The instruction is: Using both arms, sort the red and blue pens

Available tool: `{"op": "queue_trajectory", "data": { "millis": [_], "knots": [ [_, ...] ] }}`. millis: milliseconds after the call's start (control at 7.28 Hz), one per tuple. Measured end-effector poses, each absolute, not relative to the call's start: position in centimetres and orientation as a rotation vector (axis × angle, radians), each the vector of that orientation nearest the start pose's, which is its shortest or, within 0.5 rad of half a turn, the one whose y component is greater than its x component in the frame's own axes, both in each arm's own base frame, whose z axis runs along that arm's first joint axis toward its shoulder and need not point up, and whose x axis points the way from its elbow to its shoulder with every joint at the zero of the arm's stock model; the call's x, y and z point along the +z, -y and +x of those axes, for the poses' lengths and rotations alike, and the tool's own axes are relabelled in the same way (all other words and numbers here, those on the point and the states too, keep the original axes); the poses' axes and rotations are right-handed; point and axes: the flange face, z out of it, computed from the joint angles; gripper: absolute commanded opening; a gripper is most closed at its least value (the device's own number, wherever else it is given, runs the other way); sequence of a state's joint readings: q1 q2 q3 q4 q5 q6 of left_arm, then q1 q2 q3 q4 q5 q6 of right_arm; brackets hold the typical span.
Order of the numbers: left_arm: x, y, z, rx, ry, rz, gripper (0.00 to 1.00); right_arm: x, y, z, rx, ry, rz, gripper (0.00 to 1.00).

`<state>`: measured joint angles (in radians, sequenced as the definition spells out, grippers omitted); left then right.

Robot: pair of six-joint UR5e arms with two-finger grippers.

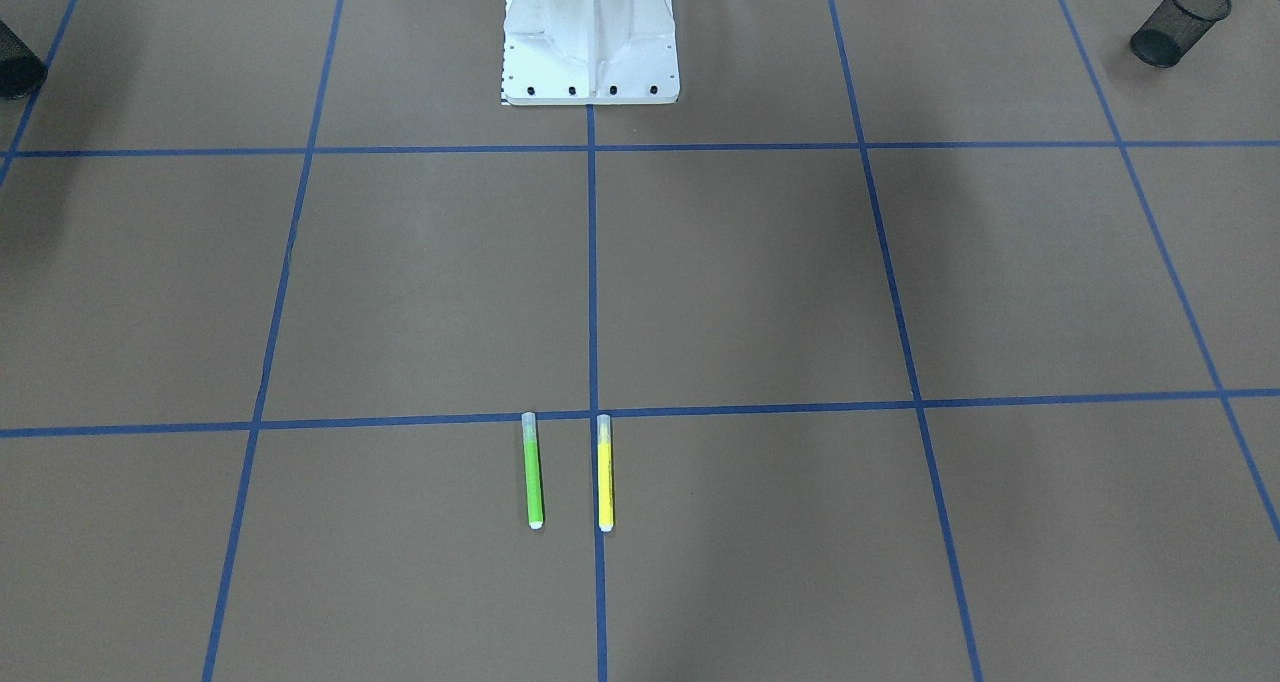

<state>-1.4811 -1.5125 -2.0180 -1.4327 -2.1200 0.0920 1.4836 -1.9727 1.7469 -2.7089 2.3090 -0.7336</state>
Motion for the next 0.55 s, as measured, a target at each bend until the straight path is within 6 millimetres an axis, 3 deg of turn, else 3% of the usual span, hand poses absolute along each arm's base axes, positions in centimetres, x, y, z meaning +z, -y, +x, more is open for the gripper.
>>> {"op": "queue_trajectory", "data": {
  "millis": [412,550],
  "knots": [
    [49.27,46.01,-4.06,0.246,-0.546,0.252,0.0,76.31,16.54,5.01,-0.146,1.005,-1.035,0.0],
    [49.22,46.0,-4.07,0.246,-0.546,0.253,0.0,76.49,16.45,4.99,-0.141,1.008,-1.038,0.1]
  ]
}}
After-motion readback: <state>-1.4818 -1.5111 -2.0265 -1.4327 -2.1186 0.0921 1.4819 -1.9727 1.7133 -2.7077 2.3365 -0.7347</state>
